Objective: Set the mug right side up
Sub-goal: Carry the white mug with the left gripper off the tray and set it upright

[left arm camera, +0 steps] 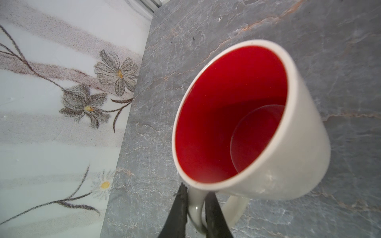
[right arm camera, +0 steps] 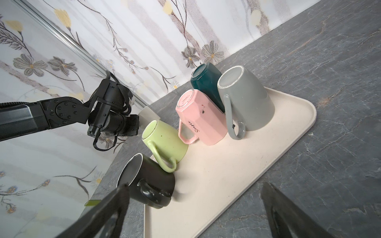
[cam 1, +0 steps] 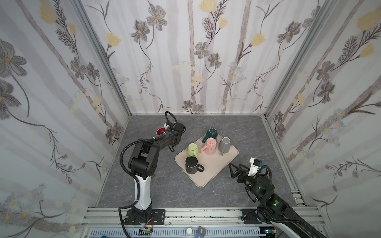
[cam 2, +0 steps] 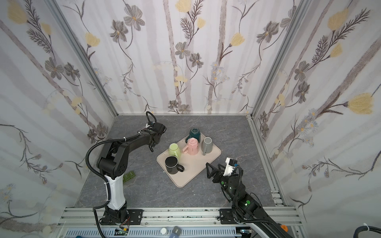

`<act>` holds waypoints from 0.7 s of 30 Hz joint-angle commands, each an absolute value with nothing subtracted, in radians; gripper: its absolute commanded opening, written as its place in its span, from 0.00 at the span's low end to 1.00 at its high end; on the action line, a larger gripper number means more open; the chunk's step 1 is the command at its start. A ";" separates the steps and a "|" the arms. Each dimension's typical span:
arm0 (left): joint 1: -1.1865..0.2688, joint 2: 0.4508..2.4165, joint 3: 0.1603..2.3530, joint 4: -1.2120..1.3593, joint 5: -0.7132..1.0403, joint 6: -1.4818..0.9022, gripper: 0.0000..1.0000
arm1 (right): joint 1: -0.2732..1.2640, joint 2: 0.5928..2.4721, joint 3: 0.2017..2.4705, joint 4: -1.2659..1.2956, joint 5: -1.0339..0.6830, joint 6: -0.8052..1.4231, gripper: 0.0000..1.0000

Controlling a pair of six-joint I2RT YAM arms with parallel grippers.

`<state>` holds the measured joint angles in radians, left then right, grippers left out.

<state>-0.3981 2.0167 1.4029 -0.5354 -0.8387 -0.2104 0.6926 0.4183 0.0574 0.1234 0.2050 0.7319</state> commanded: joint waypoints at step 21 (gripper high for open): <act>-0.552 1.880 1.370 -0.593 -0.968 -0.259 1.00 | 0.670 0.476 0.073 0.124 0.134 0.663 1.00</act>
<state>-0.5182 1.9232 1.3926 -0.6090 -0.9146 -0.2756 0.6720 0.4763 0.0616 0.1249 0.1631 0.6865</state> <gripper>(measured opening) 0.997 0.995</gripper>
